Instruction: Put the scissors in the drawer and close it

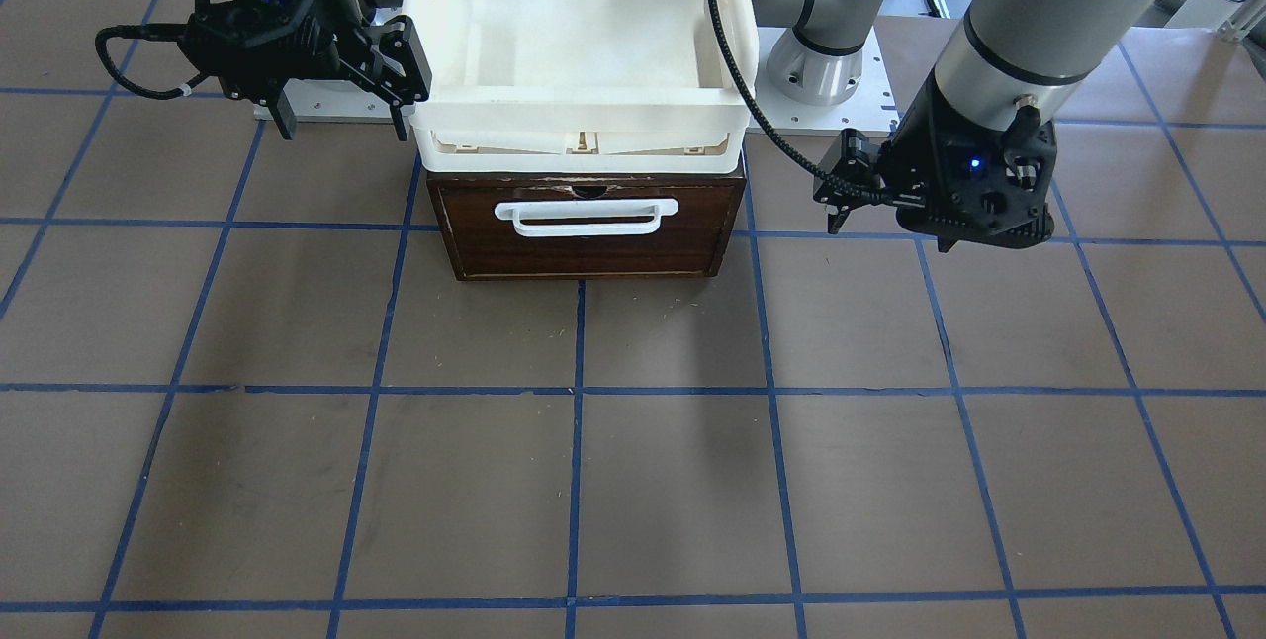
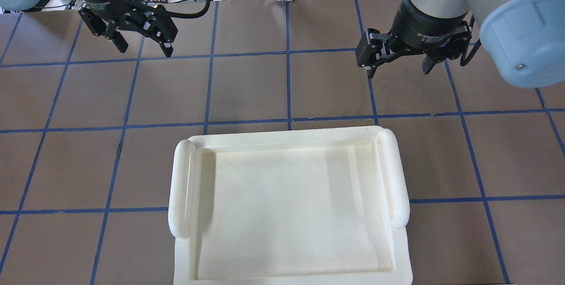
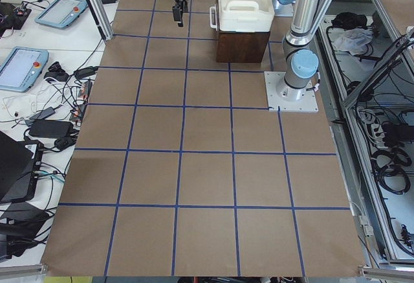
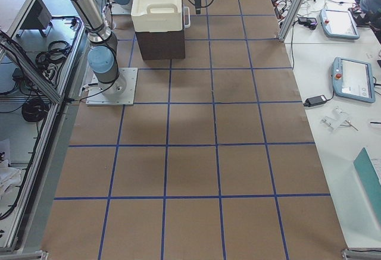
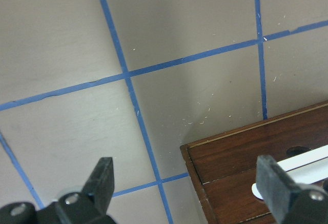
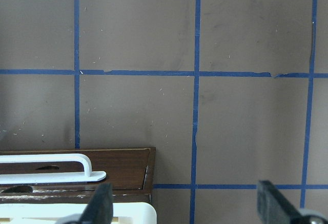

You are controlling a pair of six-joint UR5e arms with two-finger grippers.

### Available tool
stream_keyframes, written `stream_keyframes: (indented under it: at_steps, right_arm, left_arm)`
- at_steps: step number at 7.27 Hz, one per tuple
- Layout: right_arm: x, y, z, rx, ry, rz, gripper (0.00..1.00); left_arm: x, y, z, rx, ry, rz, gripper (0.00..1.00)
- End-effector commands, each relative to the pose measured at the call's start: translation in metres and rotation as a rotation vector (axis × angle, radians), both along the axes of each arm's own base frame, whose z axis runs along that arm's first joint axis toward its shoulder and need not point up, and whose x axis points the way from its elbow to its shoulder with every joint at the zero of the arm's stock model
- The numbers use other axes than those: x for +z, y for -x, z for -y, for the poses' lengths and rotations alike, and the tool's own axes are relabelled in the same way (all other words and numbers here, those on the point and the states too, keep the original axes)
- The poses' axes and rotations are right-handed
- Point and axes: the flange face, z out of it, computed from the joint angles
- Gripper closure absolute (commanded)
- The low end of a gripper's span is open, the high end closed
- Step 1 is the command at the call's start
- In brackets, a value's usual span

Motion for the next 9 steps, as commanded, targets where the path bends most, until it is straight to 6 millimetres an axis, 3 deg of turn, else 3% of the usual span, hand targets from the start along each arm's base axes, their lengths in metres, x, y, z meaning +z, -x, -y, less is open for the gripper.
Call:
stream_keyframes:
  at_steps: [1,2,3,9]
  right_arm:
    - [0.001,0.000,-0.001,0.000,0.002,0.000,0.00]
    - [0.000,0.000,0.000,0.000,0.001,0.000,0.00]
    - [0.000,0.000,0.000,0.000,0.001,0.000,0.00]
    - [0.000,0.000,0.000,0.002,0.000,-0.003,0.00]
  left_arm:
    - [0.018,-0.006,-0.015,0.035,0.037,0.007,0.00]
    - [0.020,-0.027,-0.014,0.075,0.037,0.005,0.00]
    - [0.026,-0.031,-0.018,0.089,0.044,-0.022,0.00]
    - [0.009,-0.026,-0.014,0.085,0.018,-0.013,0.00]
